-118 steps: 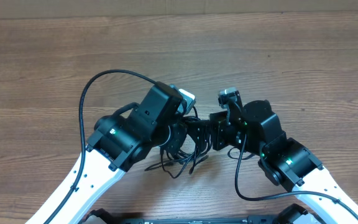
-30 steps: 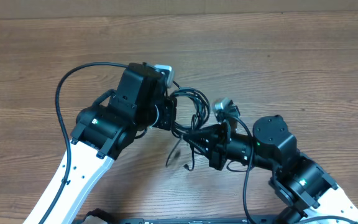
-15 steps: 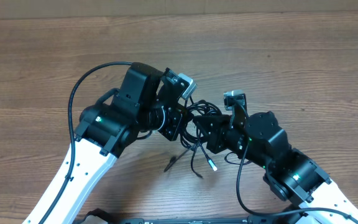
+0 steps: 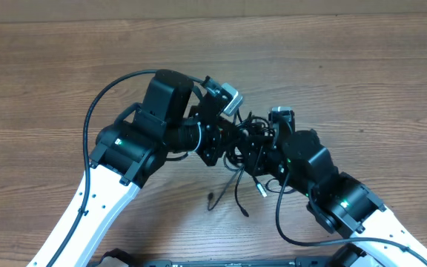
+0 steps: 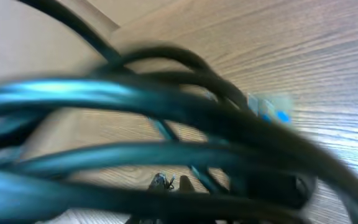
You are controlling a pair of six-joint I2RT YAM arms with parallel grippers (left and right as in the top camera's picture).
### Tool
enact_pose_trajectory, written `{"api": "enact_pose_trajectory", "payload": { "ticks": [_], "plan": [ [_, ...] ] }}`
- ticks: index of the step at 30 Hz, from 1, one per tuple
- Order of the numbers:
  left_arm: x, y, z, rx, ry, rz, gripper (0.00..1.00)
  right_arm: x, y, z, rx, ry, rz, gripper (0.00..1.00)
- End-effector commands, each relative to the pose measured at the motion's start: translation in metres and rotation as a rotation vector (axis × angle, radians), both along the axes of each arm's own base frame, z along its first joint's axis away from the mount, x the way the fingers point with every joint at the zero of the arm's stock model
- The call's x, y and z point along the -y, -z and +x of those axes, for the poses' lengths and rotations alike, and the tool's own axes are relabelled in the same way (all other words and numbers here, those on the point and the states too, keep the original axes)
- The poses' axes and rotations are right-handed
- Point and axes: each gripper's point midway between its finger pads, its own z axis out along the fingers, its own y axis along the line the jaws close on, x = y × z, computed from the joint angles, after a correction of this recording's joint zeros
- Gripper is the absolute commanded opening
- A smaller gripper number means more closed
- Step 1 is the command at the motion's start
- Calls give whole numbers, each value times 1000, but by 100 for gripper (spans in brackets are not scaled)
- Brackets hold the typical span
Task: Untangle cables
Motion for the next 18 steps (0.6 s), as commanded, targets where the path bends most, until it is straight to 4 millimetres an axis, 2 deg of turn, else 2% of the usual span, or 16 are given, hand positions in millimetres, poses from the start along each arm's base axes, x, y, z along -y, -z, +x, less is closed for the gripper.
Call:
{"api": "enact_pose_trajectory", "payload": {
  "ticks": [1, 3, 4, 5, 8, 10, 11, 12, 14, 18],
  "plan": [
    [18, -41, -33, 28, 198, -171, 4, 4, 11, 7, -22, 42, -31, 4],
    [18, -41, -32, 30, 195, -170, 4, 4, 11, 7, -21, 42, -30, 7],
    [17, -39, -29, 32, 178, -155, 4, 4, 10, 7, -20, 42, -29, 13],
    [15, -35, -26, 29, 156, -137, 4, 4, 10, 7, -19, 42, -29, 23],
    [7, -23, -15, 6, 62, -72, 4, 5, 4, 5, -5, 40, -15, 67],
    [1, -16, -6, -16, -16, -33, 4, 7, -7, 1, 17, 35, 7, 89],
    [-2, -14, -2, -26, -53, -21, 4, 9, -13, -1, 32, 35, 19, 96],
    [-7, -11, 5, -40, -107, -9, 5, 12, -22, -5, 53, 36, 36, 100],
    [-16, -9, 16, -66, -194, -1, 4, 19, -35, -11, 86, 39, 52, 100],
    [-44, -4, 45, -179, -460, -16, 4, 45, -46, -23, 120, 106, 40, 100]
  ]
}}
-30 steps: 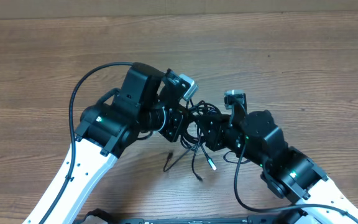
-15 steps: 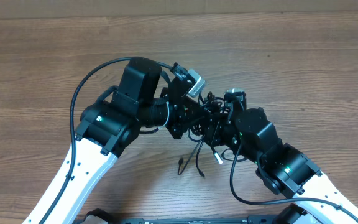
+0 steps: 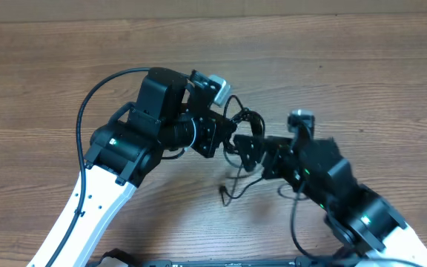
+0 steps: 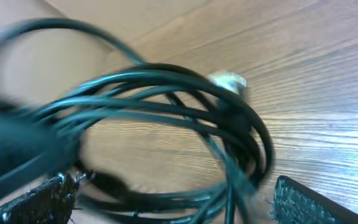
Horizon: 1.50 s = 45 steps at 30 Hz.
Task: Untangle cables
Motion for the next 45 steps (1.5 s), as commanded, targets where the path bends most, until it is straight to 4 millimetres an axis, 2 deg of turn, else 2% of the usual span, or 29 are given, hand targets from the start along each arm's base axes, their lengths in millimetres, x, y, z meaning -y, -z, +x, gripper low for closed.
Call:
{"api": "enact_pose_trajectory", "payload": {
  "ticks": [1, 5, 8, 14, 18, 25, 28, 33, 35, 39, 42, 45],
  "plan": [
    [-31, -11, 29, -103, -312, -56, 4, 21, -22, -12, 72, 46, 4, 100],
    [-68, -2, 48, -318, -672, -161, 5, 37, -24, -28, 69, 59, 0, 100],
    [-86, 7, 50, -527, -921, -276, 4, 30, -27, -40, 59, -12, 32, 100],
    [-99, 34, 21, -974, -1340, -418, 5, 2, -21, -60, -37, -184, 99, 100],
    [-103, 43, 8, -1130, -1507, -469, 5, -14, -3, -62, -229, -180, 169, 100],
    [-105, 45, 5, -1231, -1636, -546, 5, -47, 37, -65, -428, -280, 134, 100],
    [-106, 45, 7, -1220, -1642, -548, 5, -66, 53, -68, -465, -324, 106, 100],
    [-111, 47, 7, -1193, -1670, -542, 4, -102, 62, -72, -463, -366, 109, 99],
    [-112, 49, 5, -1195, -1678, -532, 5, -103, 75, -62, -459, -270, 75, 99],
    [-114, 51, 1, -1204, -1690, -511, 4, -92, 92, -37, -470, -80, 52, 99],
    [-115, 54, -4, -1210, -1698, -483, 5, -83, 91, -20, -417, 5, 46, 99],
    [-117, 57, -11, -1221, -1714, -452, 4, -85, 82, -12, -385, 13, 81, 99]
  ]
}}
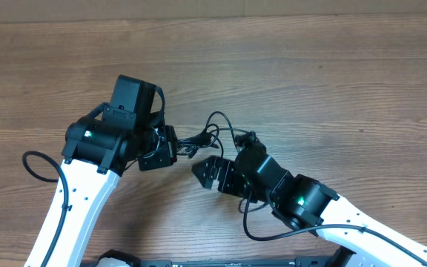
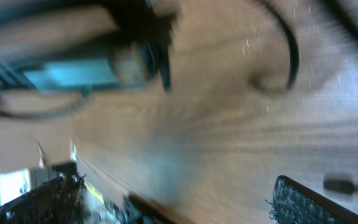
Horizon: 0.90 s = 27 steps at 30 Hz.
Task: Untangle cables
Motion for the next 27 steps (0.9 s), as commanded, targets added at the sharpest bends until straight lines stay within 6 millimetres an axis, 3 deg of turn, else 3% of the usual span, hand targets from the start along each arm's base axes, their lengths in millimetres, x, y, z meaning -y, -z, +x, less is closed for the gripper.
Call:
{"api": "enact_pose_trajectory", "payload": {
  "ticks": [1, 10, 13, 17, 21, 27],
  "plan": [
    [-3, -10, -2, 14, -13, 4, 4, 8, -11, 21, 55, 102, 12, 99],
    [-23, 2, -18, -53, -43, 111, 5, 19, -24, 35, 71, 162, 55, 98],
    [-24, 2, -19, -44, -6, 124, 5, 24, -30, 39, 67, 171, 78, 88],
    [-24, 2, -19, -35, 29, 135, 4, 23, -32, 36, 23, 127, 119, 63],
    [-23, 2, -19, -33, 36, 137, 4, 16, -33, 27, -10, 67, 149, 56],
    [-26, 0, -10, 64, 234, 227, 4, 10, -35, 18, 14, -26, 144, 46]
  ]
}}
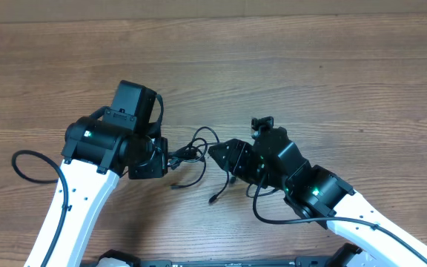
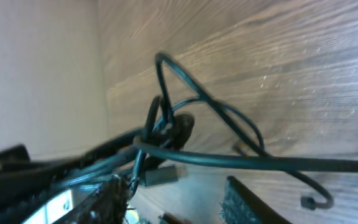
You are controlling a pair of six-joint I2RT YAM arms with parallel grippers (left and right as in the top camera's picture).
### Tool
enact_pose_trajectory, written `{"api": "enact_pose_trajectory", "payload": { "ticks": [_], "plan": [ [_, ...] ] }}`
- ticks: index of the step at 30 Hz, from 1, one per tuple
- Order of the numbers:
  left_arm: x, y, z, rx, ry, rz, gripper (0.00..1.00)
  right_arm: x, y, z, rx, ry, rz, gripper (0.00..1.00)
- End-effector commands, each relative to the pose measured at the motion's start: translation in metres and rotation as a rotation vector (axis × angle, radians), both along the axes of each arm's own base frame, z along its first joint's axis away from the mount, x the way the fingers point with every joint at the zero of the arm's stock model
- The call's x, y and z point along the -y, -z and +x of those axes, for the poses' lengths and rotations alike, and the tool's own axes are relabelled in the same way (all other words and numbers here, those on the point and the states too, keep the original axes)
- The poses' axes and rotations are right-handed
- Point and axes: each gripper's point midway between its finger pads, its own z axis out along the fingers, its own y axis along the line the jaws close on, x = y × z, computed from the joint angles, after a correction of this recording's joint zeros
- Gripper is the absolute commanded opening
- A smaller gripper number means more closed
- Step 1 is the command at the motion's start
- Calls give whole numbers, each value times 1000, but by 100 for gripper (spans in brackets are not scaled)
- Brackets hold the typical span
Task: Untangle cables
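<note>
A tangle of thin black cables [image 1: 196, 147] lies mid-table between my two arms. In the right wrist view its knot [image 2: 164, 127] shows just ahead of my fingers [image 2: 247, 198], with one strand running across above them. Loose plug ends [image 1: 213, 199] trail toward the front edge. My left gripper [image 1: 163, 157] is at the tangle's left side, shut on the strands that run into it. My right gripper [image 1: 222, 153] stands open at the tangle's right side, nothing pinched between its pads.
The wooden table [image 1: 347, 74] stretches bare around the arms. The left arm's own black supply cable [image 1: 28, 167] loops out at the far left. A pale wall or board [image 2: 36, 74] fills the left of the right wrist view.
My right gripper has moved up and to the right, from below the tangle to its right side. The cables have sagged, with loose ends now trailing toward the front. The left arm barely shifted.
Both grippers first met in the bundle at mid-table. Then the right stood open, a little apart, with the bundle by the left gripper. Later the left gripper was further left with cables trailing from it and the right below them; now the right is beside the knot.
</note>
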Motion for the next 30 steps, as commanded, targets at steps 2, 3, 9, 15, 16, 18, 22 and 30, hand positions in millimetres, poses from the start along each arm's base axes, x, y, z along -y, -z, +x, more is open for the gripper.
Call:
{"api": "enact_pose_trajectory", "payload": {
  "ticks": [2, 3, 9, 15, 16, 18, 22, 30],
  "plan": [
    [-6, -12, 10, 109, 165, 86, 5, -7, -11, -9, 71, -113, 8, 43],
    [-6, -12, 10, 110, 171, 88, 5, -8, -11, -11, 72, -125, 9, 41],
    [-5, -12, 10, 109, 173, 83, 4, -11, -13, -16, 62, -157, 27, 37],
    [-1, -12, 8, 110, 211, 67, 4, -15, -18, -17, 72, -176, 54, 38],
    [0, -12, 8, 108, 213, 63, 4, -16, -18, -17, 73, -177, 55, 37],
    [3, -11, 9, 106, 217, 49, 5, -16, -16, -17, 52, -167, 56, 36],
    [10, -14, 9, 113, 228, 12, 4, -18, -5, -15, 24, -166, 38, 34],
    [18, -15, 8, 121, 267, -8, 5, -21, 12, -14, -18, -174, 12, 33]
  ]
}}
